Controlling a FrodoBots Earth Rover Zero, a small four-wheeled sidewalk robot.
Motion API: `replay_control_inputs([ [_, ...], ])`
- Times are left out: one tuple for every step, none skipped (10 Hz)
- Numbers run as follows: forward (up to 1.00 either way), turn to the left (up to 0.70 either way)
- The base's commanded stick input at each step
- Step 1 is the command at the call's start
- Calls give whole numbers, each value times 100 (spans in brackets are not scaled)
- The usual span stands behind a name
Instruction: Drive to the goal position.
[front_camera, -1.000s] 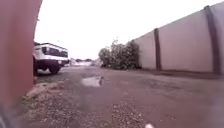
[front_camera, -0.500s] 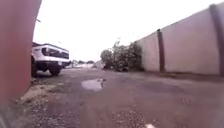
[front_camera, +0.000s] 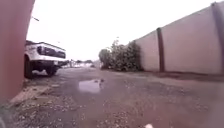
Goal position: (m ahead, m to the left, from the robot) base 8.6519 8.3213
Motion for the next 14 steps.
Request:
replay_control_inputs([
  [45,0],
  [45,0],
  [45,-2],
  [45,-12],
  [45,-27],
  [45,-27],
  [45,-27],
  [45,-27],
  [45,-27],
  [45,-27],
  [45,-27],
  [45,-27],
  [45,-27],
  [45,-27],
])
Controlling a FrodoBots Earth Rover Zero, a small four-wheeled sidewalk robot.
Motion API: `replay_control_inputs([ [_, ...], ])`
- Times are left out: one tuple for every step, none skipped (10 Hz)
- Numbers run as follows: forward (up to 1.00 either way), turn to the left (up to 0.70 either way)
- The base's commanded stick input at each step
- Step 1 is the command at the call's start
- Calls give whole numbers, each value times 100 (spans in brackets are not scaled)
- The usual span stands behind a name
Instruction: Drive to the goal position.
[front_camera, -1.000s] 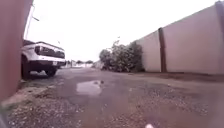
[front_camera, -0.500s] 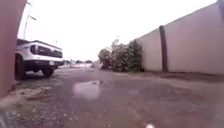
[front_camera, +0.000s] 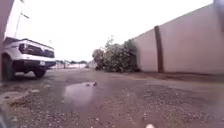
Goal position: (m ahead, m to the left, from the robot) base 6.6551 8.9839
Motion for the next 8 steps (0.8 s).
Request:
replay_control_inputs([
  [45,-27],
  [45,-27],
  [45,-27],
  [45,-27],
  [45,-27],
  [45,-27],
  [45,-27],
  [45,-27],
])
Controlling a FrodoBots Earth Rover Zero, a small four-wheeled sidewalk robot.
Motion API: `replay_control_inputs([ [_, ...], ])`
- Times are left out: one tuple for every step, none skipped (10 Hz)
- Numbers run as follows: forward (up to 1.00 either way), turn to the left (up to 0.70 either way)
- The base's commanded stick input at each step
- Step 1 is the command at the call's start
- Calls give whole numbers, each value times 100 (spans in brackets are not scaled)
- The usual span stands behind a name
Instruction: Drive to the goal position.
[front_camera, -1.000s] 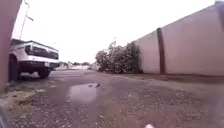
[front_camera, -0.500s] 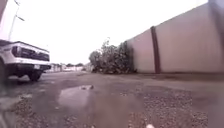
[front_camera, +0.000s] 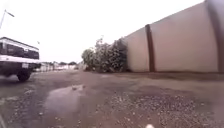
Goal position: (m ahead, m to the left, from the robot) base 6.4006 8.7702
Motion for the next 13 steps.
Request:
replay_control_inputs([
  [45,-27],
  [45,-10],
  [24,-2],
  [0,0],
  [0,0],
  [0,0],
  [0,0],
  [0,0],
  [0,0],
  [0,0],
  [0,0],
  [0,0],
  [2,0],
])
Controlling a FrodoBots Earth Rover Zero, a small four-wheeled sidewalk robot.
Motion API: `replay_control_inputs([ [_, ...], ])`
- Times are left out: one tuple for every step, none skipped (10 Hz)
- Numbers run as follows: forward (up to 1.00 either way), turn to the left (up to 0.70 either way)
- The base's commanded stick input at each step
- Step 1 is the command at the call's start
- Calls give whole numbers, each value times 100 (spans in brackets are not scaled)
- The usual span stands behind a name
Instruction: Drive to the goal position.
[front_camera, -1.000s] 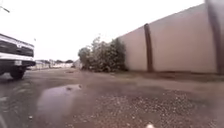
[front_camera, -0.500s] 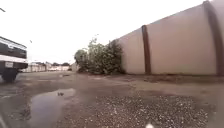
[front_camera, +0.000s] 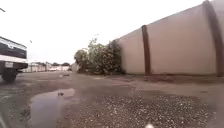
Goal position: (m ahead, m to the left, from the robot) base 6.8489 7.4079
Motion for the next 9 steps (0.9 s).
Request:
replay_control_inputs([
  [4,0],
  [14,0],
  [40,0],
  [45,0],
  [45,0],
  [45,0],
  [45,2],
  [45,7],
  [45,15],
])
